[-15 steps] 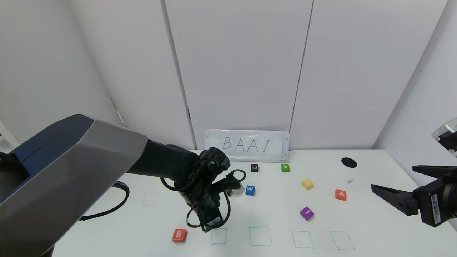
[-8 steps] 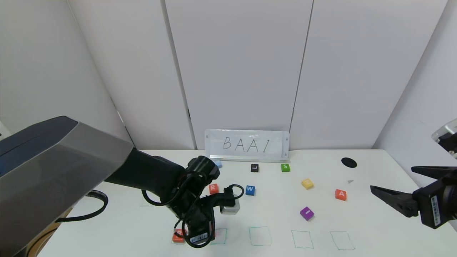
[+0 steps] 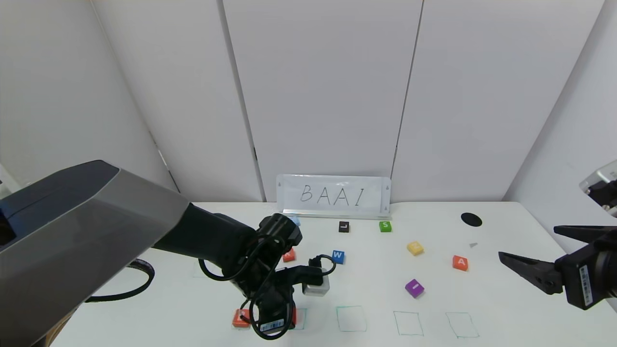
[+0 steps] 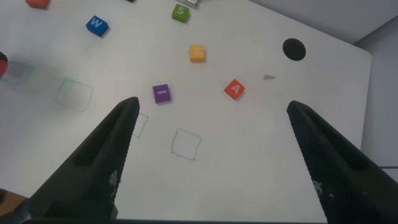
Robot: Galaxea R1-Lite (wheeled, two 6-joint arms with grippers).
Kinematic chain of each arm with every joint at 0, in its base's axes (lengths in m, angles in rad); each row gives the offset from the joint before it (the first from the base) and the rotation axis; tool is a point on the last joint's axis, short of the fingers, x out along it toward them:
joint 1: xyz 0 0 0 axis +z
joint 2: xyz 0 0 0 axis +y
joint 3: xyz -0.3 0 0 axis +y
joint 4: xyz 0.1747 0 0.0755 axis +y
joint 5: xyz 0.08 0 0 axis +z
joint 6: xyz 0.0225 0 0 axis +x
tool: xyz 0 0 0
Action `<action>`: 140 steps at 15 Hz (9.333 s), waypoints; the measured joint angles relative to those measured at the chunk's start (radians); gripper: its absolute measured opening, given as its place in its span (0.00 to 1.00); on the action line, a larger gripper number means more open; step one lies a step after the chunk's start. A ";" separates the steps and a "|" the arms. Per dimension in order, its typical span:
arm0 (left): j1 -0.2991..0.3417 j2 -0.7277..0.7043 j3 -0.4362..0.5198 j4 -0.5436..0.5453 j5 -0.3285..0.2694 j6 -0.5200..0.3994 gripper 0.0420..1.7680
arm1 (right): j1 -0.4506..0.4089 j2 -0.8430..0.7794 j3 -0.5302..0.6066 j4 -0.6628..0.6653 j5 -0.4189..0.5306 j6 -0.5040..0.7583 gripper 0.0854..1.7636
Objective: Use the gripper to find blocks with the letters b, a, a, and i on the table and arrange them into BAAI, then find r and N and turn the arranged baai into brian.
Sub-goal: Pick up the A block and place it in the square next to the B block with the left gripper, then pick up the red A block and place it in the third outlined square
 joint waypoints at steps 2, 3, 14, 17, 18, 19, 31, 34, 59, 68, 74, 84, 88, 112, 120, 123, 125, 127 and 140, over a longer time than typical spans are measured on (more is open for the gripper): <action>-0.003 0.015 -0.017 0.001 -0.009 0.010 0.27 | 0.000 0.001 0.000 0.000 -0.001 0.000 0.97; -0.003 0.024 -0.025 0.002 -0.009 0.020 0.27 | 0.000 0.002 0.000 0.000 -0.001 0.000 0.97; 0.000 0.074 -0.048 0.006 -0.009 0.057 0.27 | 0.001 0.009 0.005 0.000 -0.001 -0.001 0.97; 0.000 0.074 -0.044 0.001 -0.009 0.064 0.27 | 0.001 0.009 0.005 0.000 -0.002 -0.001 0.97; 0.000 0.074 -0.044 0.000 -0.009 0.064 0.27 | 0.001 0.009 0.005 0.000 -0.002 -0.002 0.97; 0.000 0.075 -0.044 0.000 -0.009 0.064 0.27 | 0.001 0.009 0.005 0.000 -0.002 -0.002 0.97; 0.000 0.079 -0.050 0.006 -0.009 0.063 0.27 | 0.003 0.009 0.008 0.000 -0.001 -0.002 0.97; 0.000 0.082 -0.049 0.005 -0.009 0.063 0.27 | 0.003 0.009 0.008 0.000 -0.002 -0.002 0.97; -0.076 -0.230 -0.109 -0.014 0.180 -1.134 0.94 | 0.020 -0.004 0.001 0.000 -0.016 0.009 0.97; 0.005 -0.477 0.076 -0.187 0.440 -1.156 0.96 | 0.034 0.041 -0.021 0.001 -0.098 0.099 0.97; 0.066 -0.570 0.079 -0.184 0.389 -1.145 0.96 | -0.105 0.237 -0.119 0.013 -0.097 0.207 0.97; 0.146 -0.631 0.096 -0.184 0.339 -1.083 0.97 | -0.226 0.604 -0.385 0.257 0.020 0.399 0.97; 0.148 -0.637 0.106 -0.187 0.326 -1.077 0.97 | -0.265 0.715 -0.437 0.238 0.069 0.402 0.97; 0.140 -0.641 0.121 -0.198 0.327 -1.055 0.97 | -0.304 1.044 -0.549 0.129 0.074 0.486 0.97; 0.137 -0.639 0.123 -0.196 0.327 -1.055 0.97 | -0.299 1.059 -0.549 0.129 0.073 0.484 0.64; 0.136 -0.637 0.125 -0.196 0.327 -1.054 0.97 | -0.299 1.059 -0.548 0.130 0.072 0.484 0.44; 0.130 -0.634 0.127 -0.196 0.327 -1.054 0.97 | -0.299 1.058 -0.547 0.130 0.072 0.484 0.27; 0.126 -0.631 0.132 -0.198 0.328 -1.052 0.97 | -0.299 1.057 -0.546 0.130 0.072 0.484 0.27; 0.115 -0.633 0.136 -0.198 0.329 -1.050 0.97 | -0.225 0.962 -0.494 0.166 0.058 0.500 0.27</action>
